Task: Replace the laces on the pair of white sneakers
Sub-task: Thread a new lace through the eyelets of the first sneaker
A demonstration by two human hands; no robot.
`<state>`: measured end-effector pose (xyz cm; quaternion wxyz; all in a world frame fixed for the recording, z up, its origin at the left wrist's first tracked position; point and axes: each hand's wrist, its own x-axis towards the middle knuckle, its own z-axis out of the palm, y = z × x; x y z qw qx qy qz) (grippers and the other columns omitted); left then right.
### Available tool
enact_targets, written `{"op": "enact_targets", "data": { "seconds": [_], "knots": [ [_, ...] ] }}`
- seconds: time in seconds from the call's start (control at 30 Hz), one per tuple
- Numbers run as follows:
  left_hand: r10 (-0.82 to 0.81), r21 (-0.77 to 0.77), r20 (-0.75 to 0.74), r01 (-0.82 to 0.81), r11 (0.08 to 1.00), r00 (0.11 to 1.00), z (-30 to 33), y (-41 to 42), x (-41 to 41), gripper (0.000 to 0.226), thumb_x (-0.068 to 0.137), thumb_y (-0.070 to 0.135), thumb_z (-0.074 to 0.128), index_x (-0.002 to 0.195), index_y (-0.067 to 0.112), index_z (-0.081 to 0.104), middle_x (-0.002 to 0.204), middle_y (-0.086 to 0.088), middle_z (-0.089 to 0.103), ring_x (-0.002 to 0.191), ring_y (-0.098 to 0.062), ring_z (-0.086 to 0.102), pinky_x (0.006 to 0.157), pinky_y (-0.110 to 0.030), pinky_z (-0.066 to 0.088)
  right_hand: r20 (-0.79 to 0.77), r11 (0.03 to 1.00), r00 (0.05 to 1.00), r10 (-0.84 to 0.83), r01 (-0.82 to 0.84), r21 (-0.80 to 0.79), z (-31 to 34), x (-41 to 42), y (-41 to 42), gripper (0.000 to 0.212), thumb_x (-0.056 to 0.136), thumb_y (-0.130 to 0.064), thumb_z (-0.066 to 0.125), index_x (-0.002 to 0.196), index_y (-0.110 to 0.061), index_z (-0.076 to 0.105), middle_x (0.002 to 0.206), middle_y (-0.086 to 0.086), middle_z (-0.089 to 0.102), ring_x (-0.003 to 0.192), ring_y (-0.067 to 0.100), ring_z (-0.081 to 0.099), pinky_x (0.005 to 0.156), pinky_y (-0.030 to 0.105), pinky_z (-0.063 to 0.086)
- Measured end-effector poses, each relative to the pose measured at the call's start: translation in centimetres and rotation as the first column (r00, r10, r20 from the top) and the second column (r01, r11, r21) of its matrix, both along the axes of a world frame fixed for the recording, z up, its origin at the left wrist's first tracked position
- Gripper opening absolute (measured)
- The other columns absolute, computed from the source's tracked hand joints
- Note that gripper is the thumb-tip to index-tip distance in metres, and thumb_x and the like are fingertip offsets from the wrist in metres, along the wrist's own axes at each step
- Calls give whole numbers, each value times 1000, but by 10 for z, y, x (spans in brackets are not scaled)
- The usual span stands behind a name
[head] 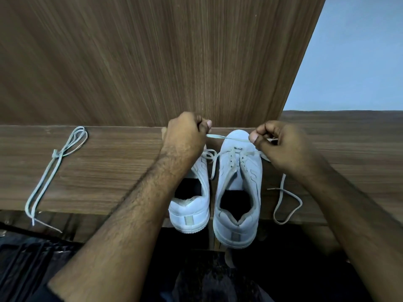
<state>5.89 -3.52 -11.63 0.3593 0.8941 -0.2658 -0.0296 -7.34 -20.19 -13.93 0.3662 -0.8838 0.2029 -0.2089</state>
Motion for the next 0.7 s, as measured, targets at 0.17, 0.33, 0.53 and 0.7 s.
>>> {"op": "enact_targets", "data": {
  "seconds": [0.17, 0.33, 0.53, 0.7],
  "knots": [
    [-263, -132, -166, 243, 961, 951, -2, -8, -14, 21, 98, 39, 61, 92, 22, 73, 84, 7, 73, 87, -12, 69, 91, -39, 52, 61, 987, 994, 94, -101, 125, 0, 5, 12, 19, 99, -17, 58, 98, -33, 70, 84, -16, 74, 80, 2, 70, 74, 28, 56],
    [-392, -216, -261, 342, 914, 882, -7, -12, -18, 22, 97, 24, 66, 89, 5, 74, 73, -6, 74, 67, -16, 69, 75, -31, 56, 192, 940, 978, 82, -139, 311, 6, 7, 23, 19, 96, -6, 63, 97, -25, 65, 82, -1, 75, 74, 11, 74, 64, 21, 55],
    [-411, -277, -252, 341, 898, 876, -5, -8, -16, 13, 97, 14, 66, 96, 4, 74, 86, -10, 75, 66, -11, 69, 62, -25, 56, 113, 984, 994, -10, -10, 178, 3, 1, 16, 7, 85, -25, 78, 84, -26, 71, 72, -5, 72, 64, 9, 68, 62, 25, 55],
    [-353, -225, -215, 305, 925, 911, -8, -10, -15, 12, 94, 15, 69, 88, 6, 75, 70, -3, 71, 55, -7, 60, 60, -24, 53, 91, 962, 994, 61, -83, 260, 8, 3, 24, 13, 97, -19, 63, 92, -28, 71, 80, -10, 76, 71, 2, 71, 63, 19, 52]
  ]
}}
